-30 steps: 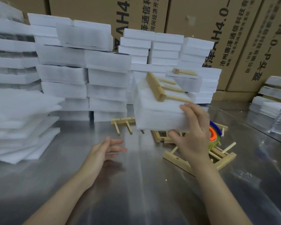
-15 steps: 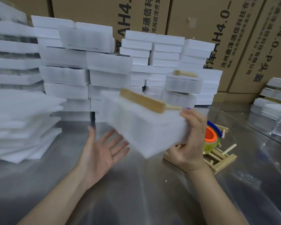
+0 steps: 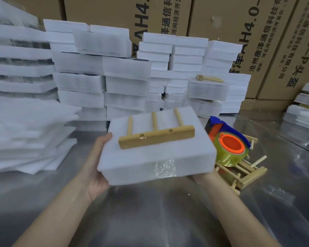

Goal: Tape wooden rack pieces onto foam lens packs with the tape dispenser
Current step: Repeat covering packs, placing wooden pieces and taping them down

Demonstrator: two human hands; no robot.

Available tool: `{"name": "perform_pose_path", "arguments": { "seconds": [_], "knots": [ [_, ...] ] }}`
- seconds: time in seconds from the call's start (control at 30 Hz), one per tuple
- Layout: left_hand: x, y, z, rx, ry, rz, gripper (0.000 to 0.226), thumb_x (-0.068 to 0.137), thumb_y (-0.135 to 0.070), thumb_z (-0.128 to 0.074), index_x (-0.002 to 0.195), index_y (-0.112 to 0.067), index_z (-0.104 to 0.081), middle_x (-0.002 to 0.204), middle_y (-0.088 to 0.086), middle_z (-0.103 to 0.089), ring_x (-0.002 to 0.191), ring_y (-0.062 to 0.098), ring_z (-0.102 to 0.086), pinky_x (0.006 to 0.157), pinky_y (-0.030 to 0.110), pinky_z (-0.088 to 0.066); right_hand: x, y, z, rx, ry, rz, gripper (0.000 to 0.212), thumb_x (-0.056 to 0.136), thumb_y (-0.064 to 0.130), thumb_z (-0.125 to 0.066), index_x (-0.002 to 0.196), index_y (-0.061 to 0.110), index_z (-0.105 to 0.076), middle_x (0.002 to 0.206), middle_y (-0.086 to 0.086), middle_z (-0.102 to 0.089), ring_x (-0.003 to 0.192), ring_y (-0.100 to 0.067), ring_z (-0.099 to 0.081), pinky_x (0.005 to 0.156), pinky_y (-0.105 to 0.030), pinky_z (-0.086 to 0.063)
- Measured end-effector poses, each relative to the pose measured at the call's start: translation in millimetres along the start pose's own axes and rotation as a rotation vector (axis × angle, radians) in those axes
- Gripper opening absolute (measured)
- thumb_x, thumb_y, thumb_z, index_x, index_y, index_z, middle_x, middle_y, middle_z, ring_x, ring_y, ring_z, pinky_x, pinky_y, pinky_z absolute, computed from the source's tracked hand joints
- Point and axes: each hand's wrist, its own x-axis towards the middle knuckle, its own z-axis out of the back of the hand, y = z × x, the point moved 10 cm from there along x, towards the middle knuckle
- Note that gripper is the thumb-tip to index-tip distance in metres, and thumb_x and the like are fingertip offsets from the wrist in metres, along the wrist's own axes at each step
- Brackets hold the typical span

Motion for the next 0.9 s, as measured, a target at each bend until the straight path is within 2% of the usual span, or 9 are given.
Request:
{"name": "perform_pose_path", "arguments": {
  "seconds": [0.1, 0.17, 0.23, 0.3, 0.37, 0.5, 0.6, 0.73, 0.9],
  "knots": [
    [2, -2, -1, -0.055, -0.115, -0.131, 0.038, 0.084, -0.049, -0.054, 0.089, -0.021, -0.080, 0.102, 0.006, -0.074, 0.082, 0.023, -0.073, 0.063, 0.038, -0.058, 3, 16, -24, 0.343, 0.126, 0.013, 0.024, 0.098, -0.002, -0.042, 0.092, 0.011, -0.061, 0.079, -0.004, -0.072, 0.068, -0.011, -0.069, 0.055, -0.020, -0.056],
    [0, -9, -7, -0.134, -0.122, -0.280, 0.039, 0.088, -0.049, -0.050, 0.097, -0.023, -0.077, 0.107, 0.004, -0.073, 0.088, 0.022, -0.072, 0.066, 0.038, -0.059, -11, 25, -59, 0.328, 0.424, -0.057, 0.026, 0.091, -0.009, -0.049, 0.113, 0.005, -0.057, 0.091, -0.015, -0.073, 0.081, -0.024, -0.073, 0.064, -0.025, -0.059],
    [-2, -19, -19, -0.139, -0.015, -0.407, 0.043, 0.092, -0.045, -0.047, 0.122, -0.020, -0.065, 0.123, 0.004, -0.067, 0.109, 0.021, -0.066, 0.080, 0.038, -0.057, -38, 21, -88, 0.116, 0.758, -0.088, 0.056, 0.085, -0.004, -0.063, 0.136, 0.010, -0.042, 0.110, -0.020, -0.066, 0.105, -0.035, -0.067, 0.083, -0.034, -0.056],
    [-5, -24, -24, -0.033, 0.033, -0.483, 0.052, 0.092, -0.038, -0.050, 0.140, -0.017, -0.045, 0.136, 0.006, -0.058, 0.124, 0.023, -0.056, 0.094, 0.042, -0.051, -49, 10, -97, 0.040, 0.889, -0.094, 0.101, 0.073, 0.016, -0.083, 0.149, 0.036, -0.019, 0.120, -0.019, -0.058, 0.120, -0.036, -0.058, 0.098, -0.045, -0.049],
    [-5, -24, -13, 0.073, -0.054, -0.530, 0.064, 0.086, -0.028, -0.059, 0.143, -0.015, -0.035, 0.141, 0.009, -0.052, 0.127, 0.025, -0.053, 0.095, 0.046, -0.050, -46, -3, -102, 0.003, 0.822, -0.099, 0.127, 0.059, 0.036, -0.091, 0.144, 0.054, 0.002, 0.130, -0.009, -0.055, 0.124, -0.026, -0.056, 0.099, -0.047, -0.048],
    [-2, -11, -2, 0.084, -0.148, -0.514, 0.059, 0.076, -0.020, -0.067, 0.124, -0.021, -0.034, 0.139, 0.007, -0.051, 0.117, 0.018, -0.061, 0.082, 0.035, -0.057, -46, -15, -113, 0.048, 0.677, -0.076, 0.100, 0.078, 0.030, -0.079, 0.139, 0.062, -0.005, 0.143, 0.012, -0.046, 0.128, -0.019, -0.052, 0.088, -0.050, -0.055],
    [1, -7, -17, 0.153, -0.051, -0.521, 0.063, 0.081, -0.015, -0.064, 0.134, -0.022, -0.033, 0.138, 0.005, -0.055, 0.123, 0.021, -0.057, 0.094, 0.038, -0.052, -41, -4, -106, 0.133, 0.579, 0.007, 0.082, 0.084, 0.018, -0.073, 0.139, 0.052, -0.022, 0.142, 0.006, -0.049, 0.124, -0.022, -0.056, 0.086, -0.050, -0.056],
    [-2, -14, -31, 0.231, -0.003, -0.597, 0.070, 0.072, -0.015, -0.075, 0.130, -0.024, -0.038, 0.125, -0.004, -0.064, 0.118, 0.017, -0.060, 0.086, 0.030, -0.053, -34, 17, -93, 0.260, 0.493, 0.119, 0.066, 0.090, 0.012, -0.061, 0.143, 0.039, -0.032, 0.137, -0.003, -0.055, 0.119, -0.030, -0.059, 0.092, -0.064, -0.047],
    [7, 2, -65, 0.629, 0.044, -0.742, 0.065, 0.079, -0.018, -0.072, 0.130, -0.032, -0.033, 0.125, -0.008, -0.058, 0.120, 0.007, -0.055, 0.096, 0.027, -0.047, -22, 49, -57, 0.568, 0.275, 0.193, 0.056, 0.091, 0.015, -0.053, 0.144, 0.023, -0.038, 0.130, -0.006, -0.060, 0.120, -0.028, -0.057, 0.089, -0.052, -0.054]
  ]
}}
